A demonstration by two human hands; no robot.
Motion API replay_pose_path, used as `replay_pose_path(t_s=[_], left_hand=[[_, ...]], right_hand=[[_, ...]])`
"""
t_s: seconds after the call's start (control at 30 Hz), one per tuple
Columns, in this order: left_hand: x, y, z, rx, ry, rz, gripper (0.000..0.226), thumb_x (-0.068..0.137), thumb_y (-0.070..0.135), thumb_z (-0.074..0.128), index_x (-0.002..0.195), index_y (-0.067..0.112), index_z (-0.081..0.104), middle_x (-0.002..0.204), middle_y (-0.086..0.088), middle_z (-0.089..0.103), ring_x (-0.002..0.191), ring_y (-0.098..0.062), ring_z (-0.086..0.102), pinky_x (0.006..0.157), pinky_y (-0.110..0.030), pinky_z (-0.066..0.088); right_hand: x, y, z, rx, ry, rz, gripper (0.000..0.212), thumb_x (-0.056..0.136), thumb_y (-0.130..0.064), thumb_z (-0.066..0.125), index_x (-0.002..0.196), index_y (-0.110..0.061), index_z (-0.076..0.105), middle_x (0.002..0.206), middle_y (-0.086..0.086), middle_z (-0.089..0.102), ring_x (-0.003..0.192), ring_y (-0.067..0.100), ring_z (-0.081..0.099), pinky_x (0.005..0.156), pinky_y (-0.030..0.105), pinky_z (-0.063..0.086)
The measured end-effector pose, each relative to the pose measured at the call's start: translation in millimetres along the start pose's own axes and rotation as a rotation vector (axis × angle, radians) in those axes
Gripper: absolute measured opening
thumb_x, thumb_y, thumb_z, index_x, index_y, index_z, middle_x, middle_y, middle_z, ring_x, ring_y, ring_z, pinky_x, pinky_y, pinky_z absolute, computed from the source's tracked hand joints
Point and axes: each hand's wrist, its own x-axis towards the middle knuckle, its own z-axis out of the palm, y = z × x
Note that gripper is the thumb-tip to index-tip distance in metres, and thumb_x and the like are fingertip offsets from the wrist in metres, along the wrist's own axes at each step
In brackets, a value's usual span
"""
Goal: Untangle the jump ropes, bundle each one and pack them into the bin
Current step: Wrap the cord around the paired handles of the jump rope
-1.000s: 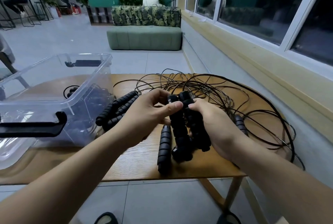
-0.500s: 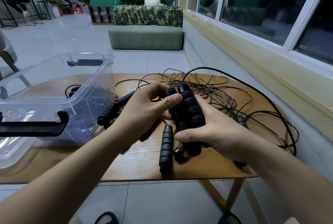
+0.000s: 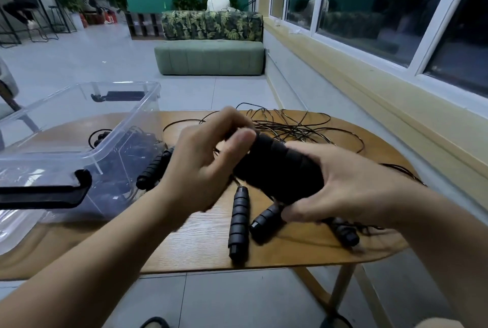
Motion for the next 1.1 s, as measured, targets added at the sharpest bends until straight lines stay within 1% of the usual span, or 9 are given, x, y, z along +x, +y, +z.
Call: replay_pose_path(t_s=[0.07,0.17,0.43,0.53,0.67,0.73,0.83,0.93,1.1], left_hand=[[5,-5,-1,-0.147,0.086,-0.090,0.034,0.109,0.048,0.046,0.091,0.021,0.058,0.067,0.007,0.051,0.055,-0.013,0.049,0.057,-0.032,0.039],[10,-9,0,-0.237,0.113,-0.094,0.035,0.110,0.053,0.044,0.085,0.032,0.057,0.060,-0.004,0.040,0.050,-0.023,0.035,0.048,-0.037,0.030],[4,-8,16,0.029,0.032,-0.188,0.025,0.103,0.016,0.043,0.080,0.026,0.044,0.059,0.008,0.047,0.051,-0.013,0.039,0.049,-0.034,0.032],[1,-7,28,0.016,-0.089,-0.187,0.026,0.094,0.003,0.049,0.072,0.017,0.049,0.065,0.005,0.053,0.063,-0.024,0.050,0.056,-0.048,0.044],[-3,-7,44,-0.021,-0.257,-0.227,0.017,0.088,0.013,0.048,0.085,0.010,0.064,0.081,-0.007,0.066,0.079,-0.039,0.063,0.068,-0.054,0.054],[-7,3,50,0.013,-0.325,-0.245,0.035,0.080,0.027,0.043,0.089,0.005,0.068,0.083,-0.014,0.069,0.083,-0.042,0.066,0.073,-0.055,0.058],[-20,18,61,0.066,-0.399,-0.175,0.043,0.090,0.025,0.040,0.106,0.004,0.073,0.099,-0.010,0.073,0.098,-0.034,0.068,0.087,-0.042,0.057],[-21,25,59,0.119,-0.436,-0.230,0.031,0.105,0.036,0.033,0.094,0.027,0.061,0.079,0.015,0.062,0.077,-0.013,0.059,0.066,-0.016,0.043],[-16,31,38,0.187,-0.515,-0.192,0.021,0.110,0.041,0.048,0.097,0.024,0.050,0.069,0.010,0.051,0.066,-0.006,0.051,0.057,-0.021,0.032]], right_hand=[[-5,-3,-10,0.031,0.110,-0.031,0.045,0.077,-0.008,0.095,0.113,-0.025,0.074,0.095,-0.002,0.075,0.088,0.019,0.073,0.077,0.035,0.058],[-10,-1,-17,0.109,0.144,-0.056,0.055,0.071,-0.018,0.097,0.121,-0.027,0.075,0.110,0.012,0.075,0.106,0.037,0.073,0.098,0.063,0.058],[-4,-1,8,0.235,0.150,-0.159,0.044,0.081,0.003,0.087,0.114,-0.023,0.072,0.101,0.013,0.070,0.094,0.034,0.070,0.086,0.049,0.060],[2,-2,21,0.230,0.178,-0.208,0.047,0.082,0.003,0.084,0.120,-0.019,0.068,0.095,0.009,0.067,0.086,0.027,0.066,0.078,0.041,0.057],[5,-3,24,0.240,0.292,-0.262,0.048,0.078,-0.005,0.081,0.123,-0.017,0.065,0.091,0.007,0.068,0.082,0.030,0.068,0.075,0.048,0.059],[5,-3,23,0.236,0.307,-0.289,0.047,0.078,-0.002,0.080,0.121,-0.014,0.065,0.094,0.013,0.070,0.086,0.037,0.070,0.076,0.056,0.060],[4,-2,19,0.220,0.280,-0.286,0.052,0.080,-0.002,0.082,0.128,-0.012,0.062,0.099,0.017,0.069,0.088,0.040,0.070,0.070,0.052,0.060],[2,0,9,0.277,0.300,-0.244,0.054,0.087,0.008,0.081,0.130,-0.009,0.055,0.110,0.017,0.076,0.080,0.038,0.075,0.062,0.038,0.057],[-1,19,-18,0.218,0.391,-0.063,0.069,0.086,0.005,0.082,0.134,-0.031,0.049,0.101,0.010,0.077,0.077,0.035,0.076,0.065,0.041,0.059]])
